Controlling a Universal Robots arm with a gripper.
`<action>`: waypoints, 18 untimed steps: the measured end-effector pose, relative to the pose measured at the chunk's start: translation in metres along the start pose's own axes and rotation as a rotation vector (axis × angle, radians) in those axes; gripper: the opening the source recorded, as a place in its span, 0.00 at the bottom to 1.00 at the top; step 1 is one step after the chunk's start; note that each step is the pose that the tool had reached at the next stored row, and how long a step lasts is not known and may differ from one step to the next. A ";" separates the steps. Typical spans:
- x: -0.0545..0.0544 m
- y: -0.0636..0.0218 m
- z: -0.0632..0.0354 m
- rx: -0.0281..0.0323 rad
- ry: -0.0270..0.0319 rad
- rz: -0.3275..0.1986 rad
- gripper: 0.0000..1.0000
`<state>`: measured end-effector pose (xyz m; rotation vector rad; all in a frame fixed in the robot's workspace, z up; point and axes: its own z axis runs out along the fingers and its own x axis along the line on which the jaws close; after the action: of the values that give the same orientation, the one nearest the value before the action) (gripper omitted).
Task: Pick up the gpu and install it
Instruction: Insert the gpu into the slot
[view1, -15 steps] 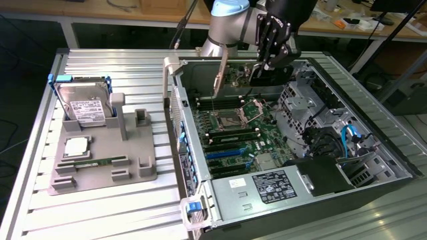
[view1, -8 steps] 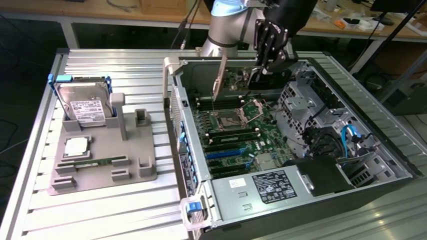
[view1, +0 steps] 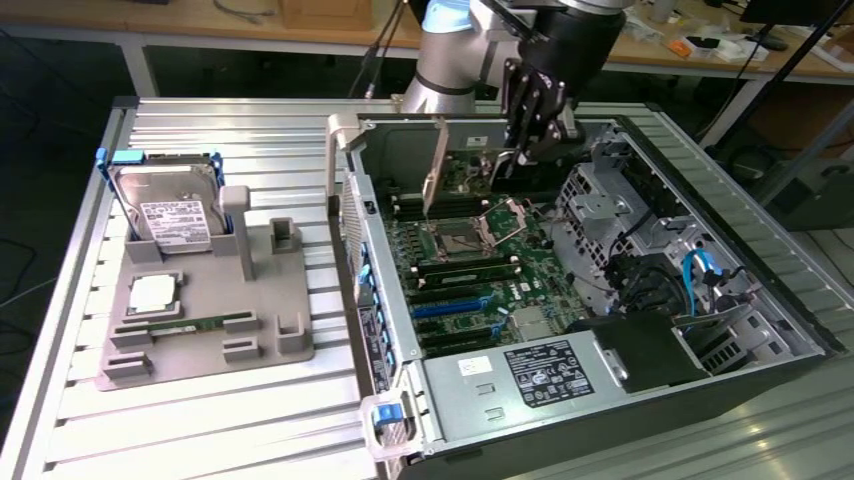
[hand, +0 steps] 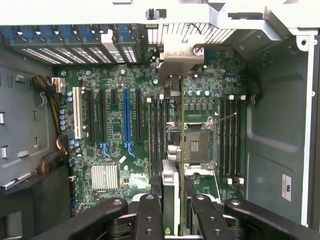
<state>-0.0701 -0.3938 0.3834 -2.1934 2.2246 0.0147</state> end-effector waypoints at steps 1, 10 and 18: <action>0.000 0.0000 0.0012 0.0000 0.0000 0.000 0.27; 0.000 0.0000 0.0057 0.0000 -0.0002 0.000 0.27; 0.007 -0.0001 0.0083 0.0001 -0.0003 0.000 0.27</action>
<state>-0.0701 -0.4008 0.3749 -2.1932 2.2245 0.0149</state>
